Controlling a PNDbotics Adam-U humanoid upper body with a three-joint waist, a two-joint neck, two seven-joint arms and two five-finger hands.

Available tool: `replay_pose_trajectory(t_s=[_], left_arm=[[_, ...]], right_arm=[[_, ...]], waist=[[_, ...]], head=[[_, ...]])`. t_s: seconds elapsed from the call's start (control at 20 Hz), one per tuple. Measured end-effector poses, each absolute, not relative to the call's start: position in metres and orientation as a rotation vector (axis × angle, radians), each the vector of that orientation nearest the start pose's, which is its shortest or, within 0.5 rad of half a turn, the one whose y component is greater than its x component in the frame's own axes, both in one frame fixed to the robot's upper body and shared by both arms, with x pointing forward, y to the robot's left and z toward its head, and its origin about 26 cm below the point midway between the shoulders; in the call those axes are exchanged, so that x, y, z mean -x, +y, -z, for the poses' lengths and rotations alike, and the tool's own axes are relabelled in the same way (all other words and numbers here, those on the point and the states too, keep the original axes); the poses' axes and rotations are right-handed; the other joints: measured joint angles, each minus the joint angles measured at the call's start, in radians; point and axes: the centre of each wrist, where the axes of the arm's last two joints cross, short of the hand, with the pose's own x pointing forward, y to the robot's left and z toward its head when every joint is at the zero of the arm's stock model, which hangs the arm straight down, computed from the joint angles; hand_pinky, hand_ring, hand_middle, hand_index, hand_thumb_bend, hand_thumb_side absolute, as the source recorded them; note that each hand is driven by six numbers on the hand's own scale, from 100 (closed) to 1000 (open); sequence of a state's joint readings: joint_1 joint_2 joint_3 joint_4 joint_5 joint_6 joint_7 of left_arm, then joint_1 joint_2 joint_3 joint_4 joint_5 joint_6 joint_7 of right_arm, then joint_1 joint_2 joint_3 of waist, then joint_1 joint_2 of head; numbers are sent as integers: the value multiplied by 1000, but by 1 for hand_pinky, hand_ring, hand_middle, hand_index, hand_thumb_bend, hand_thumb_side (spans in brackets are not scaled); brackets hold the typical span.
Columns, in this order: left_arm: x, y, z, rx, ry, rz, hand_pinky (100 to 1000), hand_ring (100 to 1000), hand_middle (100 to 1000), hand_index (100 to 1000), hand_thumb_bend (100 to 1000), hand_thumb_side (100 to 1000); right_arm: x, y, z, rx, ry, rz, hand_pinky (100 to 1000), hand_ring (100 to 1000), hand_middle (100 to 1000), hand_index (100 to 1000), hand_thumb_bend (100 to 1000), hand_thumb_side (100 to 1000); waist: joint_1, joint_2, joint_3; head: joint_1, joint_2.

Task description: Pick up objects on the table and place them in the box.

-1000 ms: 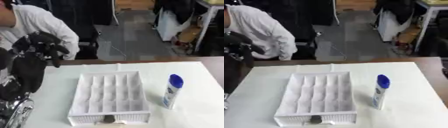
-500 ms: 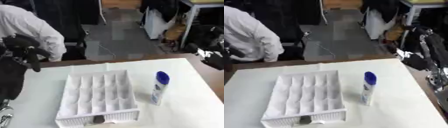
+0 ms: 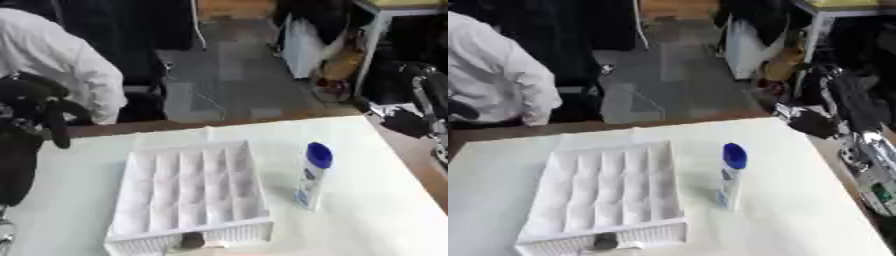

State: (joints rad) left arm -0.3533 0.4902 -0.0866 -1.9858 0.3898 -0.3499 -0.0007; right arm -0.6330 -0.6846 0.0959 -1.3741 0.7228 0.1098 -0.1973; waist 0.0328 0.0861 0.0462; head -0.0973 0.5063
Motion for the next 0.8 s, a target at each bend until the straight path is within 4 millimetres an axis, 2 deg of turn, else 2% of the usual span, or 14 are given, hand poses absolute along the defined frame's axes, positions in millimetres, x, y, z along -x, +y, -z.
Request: replay_pose_trajectory(t_s=[0.15, 0.4, 0.65, 0.75, 0.8], left_arm=[[-304, 259, -218, 313, -2566, 386, 587, 305, 612, 683, 449, 871], [-304, 259, -218, 313, -2566, 385, 587, 306, 612, 683, 449, 871], [-304, 259, -218, 313, -2567, 385, 587, 305, 612, 683, 449, 871], [-304, 259, -218, 313, -2567, 385, 587, 305, 612, 683, 449, 871], [-304, 259, -218, 313, -2567, 385, 587, 306, 612, 683, 449, 871]], right_arm=[[-404, -348, -211, 1377, -1704, -786, 697, 838, 537, 890, 902, 1000], [-404, -342, -202, 1250, -1713, -674, 726, 877, 538, 918, 908, 1000], [-398, -332, -198, 1141, -1732, -559, 735, 922, 530, 970, 823, 1000], [-393, -325, -198, 1106, -1756, -485, 735, 927, 527, 972, 808, 1000], [-391, -322, -197, 1093, -1765, -449, 743, 935, 538, 982, 832, 967]], waist=[[0, 0, 0], [0, 0, 0], [1, 0, -1], [2, 0, -4], [3, 0, -4]], head=[[0, 0], [5, 0], [18, 1], [19, 1], [20, 1]])
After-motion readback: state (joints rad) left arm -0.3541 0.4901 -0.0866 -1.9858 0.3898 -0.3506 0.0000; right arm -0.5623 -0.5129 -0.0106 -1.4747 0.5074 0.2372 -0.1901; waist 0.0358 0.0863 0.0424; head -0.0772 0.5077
